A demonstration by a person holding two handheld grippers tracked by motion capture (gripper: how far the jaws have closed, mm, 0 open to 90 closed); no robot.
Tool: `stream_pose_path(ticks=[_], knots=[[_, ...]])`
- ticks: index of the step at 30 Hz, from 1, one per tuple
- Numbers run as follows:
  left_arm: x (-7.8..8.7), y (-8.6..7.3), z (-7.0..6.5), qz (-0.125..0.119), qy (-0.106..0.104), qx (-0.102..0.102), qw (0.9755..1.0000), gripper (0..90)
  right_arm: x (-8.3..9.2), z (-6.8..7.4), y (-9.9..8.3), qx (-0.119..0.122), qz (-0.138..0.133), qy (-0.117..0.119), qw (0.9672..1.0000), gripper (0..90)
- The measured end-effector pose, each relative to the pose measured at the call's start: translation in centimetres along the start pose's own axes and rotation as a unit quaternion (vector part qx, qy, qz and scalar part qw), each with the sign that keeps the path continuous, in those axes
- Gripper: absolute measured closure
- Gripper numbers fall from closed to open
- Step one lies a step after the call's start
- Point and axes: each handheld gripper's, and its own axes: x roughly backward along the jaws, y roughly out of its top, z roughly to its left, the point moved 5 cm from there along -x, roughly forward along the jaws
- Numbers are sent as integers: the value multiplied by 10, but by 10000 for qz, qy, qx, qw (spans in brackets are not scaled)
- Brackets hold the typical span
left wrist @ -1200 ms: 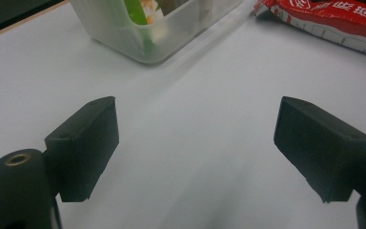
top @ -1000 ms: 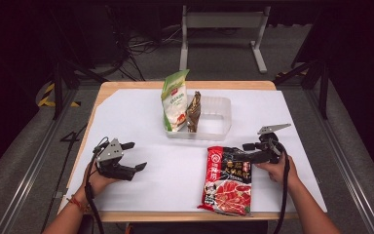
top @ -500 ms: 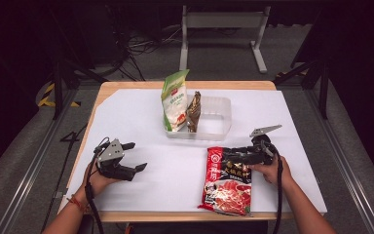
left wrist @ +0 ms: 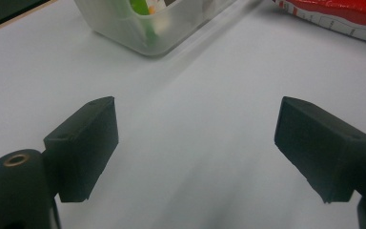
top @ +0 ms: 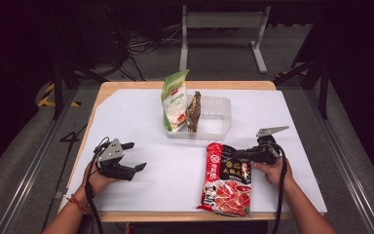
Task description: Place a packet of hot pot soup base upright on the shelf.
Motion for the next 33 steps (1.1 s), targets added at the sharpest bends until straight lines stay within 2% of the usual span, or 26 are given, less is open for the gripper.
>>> stream_pose_path(ticks=[3, 10, 18, 21, 25, 28, 33], knots=[[1, 0, 1, -9, 4, 6, 10000, 157, 6, 5, 1, 119, -84, -13, 9999, 871], [2, 0, 1, -24, 31, -9, 10000, 158, 27, 26, 12, 413, -503, 3, 9979, 878], [2, 0, 3, -64, 19, 20, 10000, 159, 43, 46, 23, 655, -716, 10, 9953, 880], [2, 0, 5, -96, -1, 81, 9999, 159, 48, 53, 27, 691, -779, 2, 9946, 881], [2, -1, 5, -103, -24, 66, 9999, 159, 58, 61, 32, 691, -964, 5, 9929, 884], [3, 0, 5, -114, -14, 62, 9999, 159, 66, 71, 37, 819, -1081, -37, 9908, 885], [3, 0, 4, -119, -36, 52, 9999, 159, 75, 80, 41, 903, -1224, -92, 9883, 887]])
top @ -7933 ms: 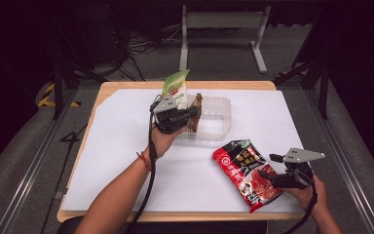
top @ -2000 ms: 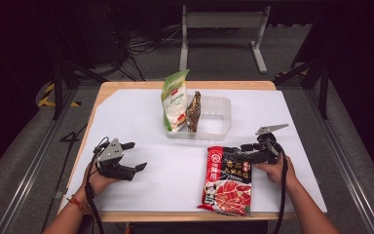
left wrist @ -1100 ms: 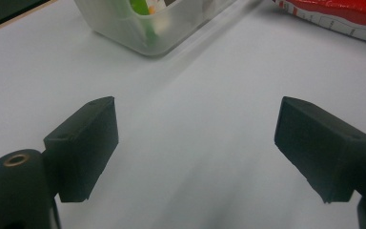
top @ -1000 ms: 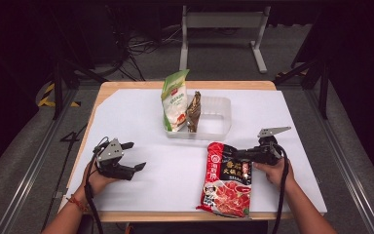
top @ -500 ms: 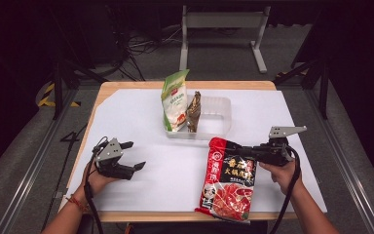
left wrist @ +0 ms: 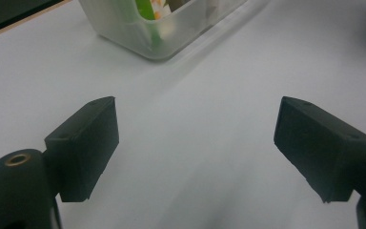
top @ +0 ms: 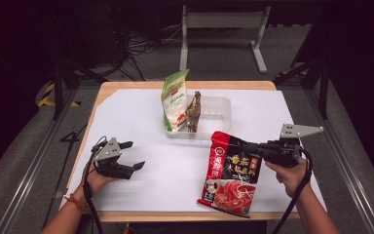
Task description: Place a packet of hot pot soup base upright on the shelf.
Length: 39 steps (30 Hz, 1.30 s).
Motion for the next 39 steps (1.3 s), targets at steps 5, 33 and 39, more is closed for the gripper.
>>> stream_pose_path(ticks=[5, 33, 39], knots=[[0, -1, 0, 10, -3, 30, 10000, 160, 4, 3, 4, 49, -68, -45, 10000, 888], [0, -1, -2, 42, 51, 61, 10000, 159, 19, 20, 37, 451, -489, -636, 9958, 888], [1, -1, -2, 29, 57, 87, 9999, 158, 21, 20, 43, 507, -633, -804, 9935, 888]])
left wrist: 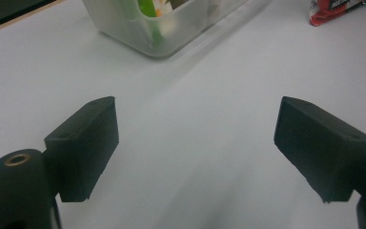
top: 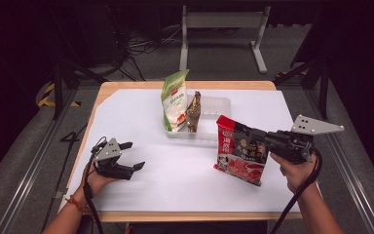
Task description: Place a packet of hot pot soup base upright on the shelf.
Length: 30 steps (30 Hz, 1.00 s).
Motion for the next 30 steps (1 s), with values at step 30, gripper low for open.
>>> stream_pose_path(ticks=[30], knots=[[4, 2, -1, -116, -1, 51, 9999, 150, -25, -7, 62, 203, -438, -577, 9972, 888]])
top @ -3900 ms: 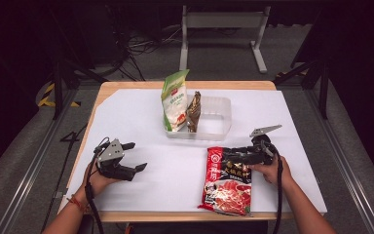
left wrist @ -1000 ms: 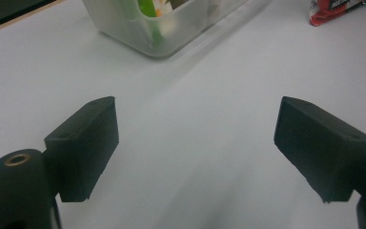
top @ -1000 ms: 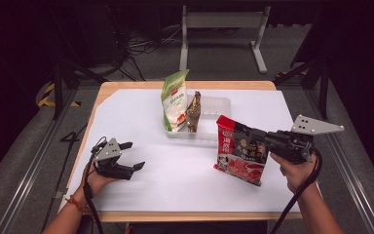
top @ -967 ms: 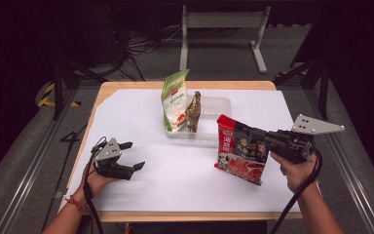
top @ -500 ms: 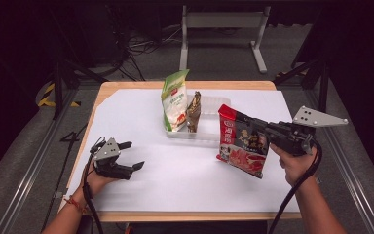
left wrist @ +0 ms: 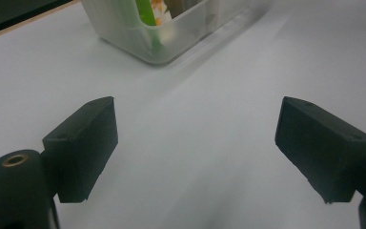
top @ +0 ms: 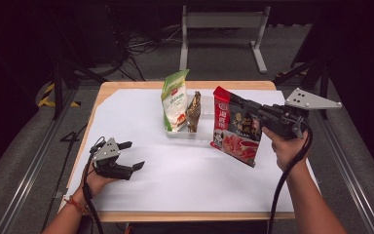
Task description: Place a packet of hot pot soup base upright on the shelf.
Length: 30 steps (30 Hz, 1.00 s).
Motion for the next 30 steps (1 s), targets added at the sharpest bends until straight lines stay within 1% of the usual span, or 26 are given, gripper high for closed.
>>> stream_pose_path(ticks=[1, 2, 4, 6, 11, 15, 18, 19, 21, 25, 26, 28, 30], knots=[[0, 0, 0, -9, 52, -7, 10000, 151, -2, 0, 2, 8, 8, -56, 10000, 887], [0, 1, 0, -13, 60, -8, 10000, 151, -6, -1, 4, 3, -12, -66, 10000, 888], [0, 2, -1, -18, 45, -41, 10000, 151, -11, -2, 7, 6, -14, -87, 10000, 888], [0, 1, -2, 8, 30, -81, 10000, 151, -17, -4, 8, 21, 5, -189, 9998, 888], [0, 1, -1, -15, 23, -48, 10000, 151, -29, -13, 13, -65, 23, -342, 9994, 888], [1, 2, -3, -51, 33, -111, 9999, 151, -40, -18, 15, -147, 73, -489, 9987, 888], [1, 2, -3, -64, 31, -111, 9999, 151, -51, -21, 16, -77, 138, -590, 9981, 888], [1, 2, -3, -55, 15, -110, 9999, 151, -54, -22, 17, -101, 156, -615, 9979, 888], [1, 2, -3, -50, 18, -115, 9999, 151, -60, -24, 18, -72, 201, -702, 9973, 888], [1, 1, -2, -52, 3, -109, 9999, 152, -70, -30, 20, -128, 199, -753, 9969, 888], [1, 1, -2, -51, 0, -109, 9999, 151, -74, -32, 21, -106, 181, -798, 9966, 887], [0, 1, -3, -24, -9, -111, 9999, 151, -78, -34, 22, -173, 185, -816, 9963, 888], [0, 1, -3, -21, -11, -109, 9999, 151, -83, -36, 23, -178, 198, -852, 9960, 888]])
